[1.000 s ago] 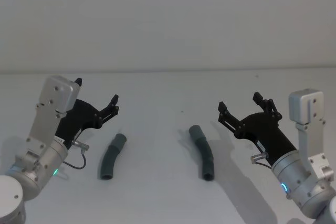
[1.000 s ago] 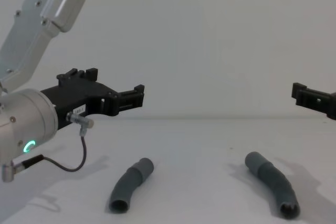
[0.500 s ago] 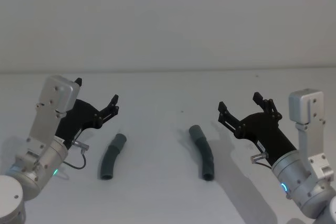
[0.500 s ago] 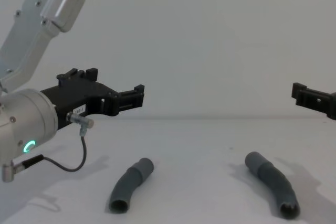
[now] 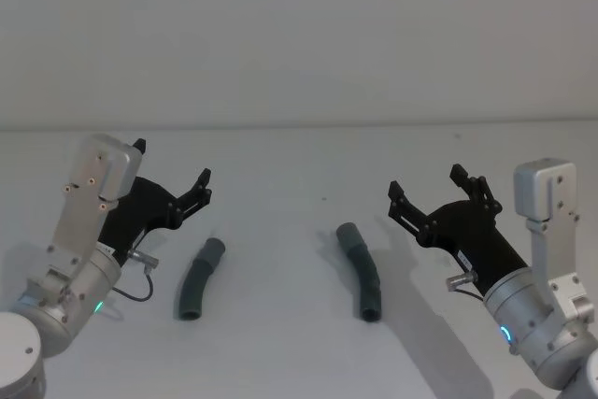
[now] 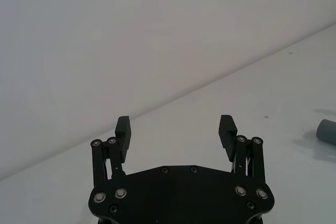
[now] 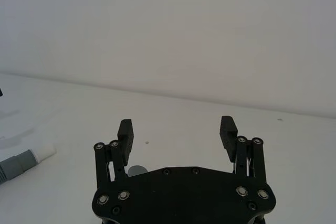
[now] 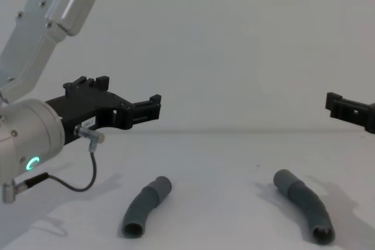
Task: Use both hands to pick up one end of the pipe from the table, align the ends, and insert them.
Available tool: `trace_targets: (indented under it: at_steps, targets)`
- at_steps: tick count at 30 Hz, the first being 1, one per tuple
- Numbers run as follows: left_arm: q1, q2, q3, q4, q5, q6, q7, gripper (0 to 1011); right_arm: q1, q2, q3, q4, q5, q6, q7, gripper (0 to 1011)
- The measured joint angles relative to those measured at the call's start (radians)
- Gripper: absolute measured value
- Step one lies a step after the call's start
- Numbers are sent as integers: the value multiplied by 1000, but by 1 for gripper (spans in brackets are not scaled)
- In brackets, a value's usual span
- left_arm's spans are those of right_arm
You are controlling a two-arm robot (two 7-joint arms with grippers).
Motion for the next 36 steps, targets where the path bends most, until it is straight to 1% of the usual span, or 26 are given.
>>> trace_targets:
  at_steps: [36]
  targets:
    - [0,0,0,0,0,0,0,1001,0,0,0,0,0,0,0,1001]
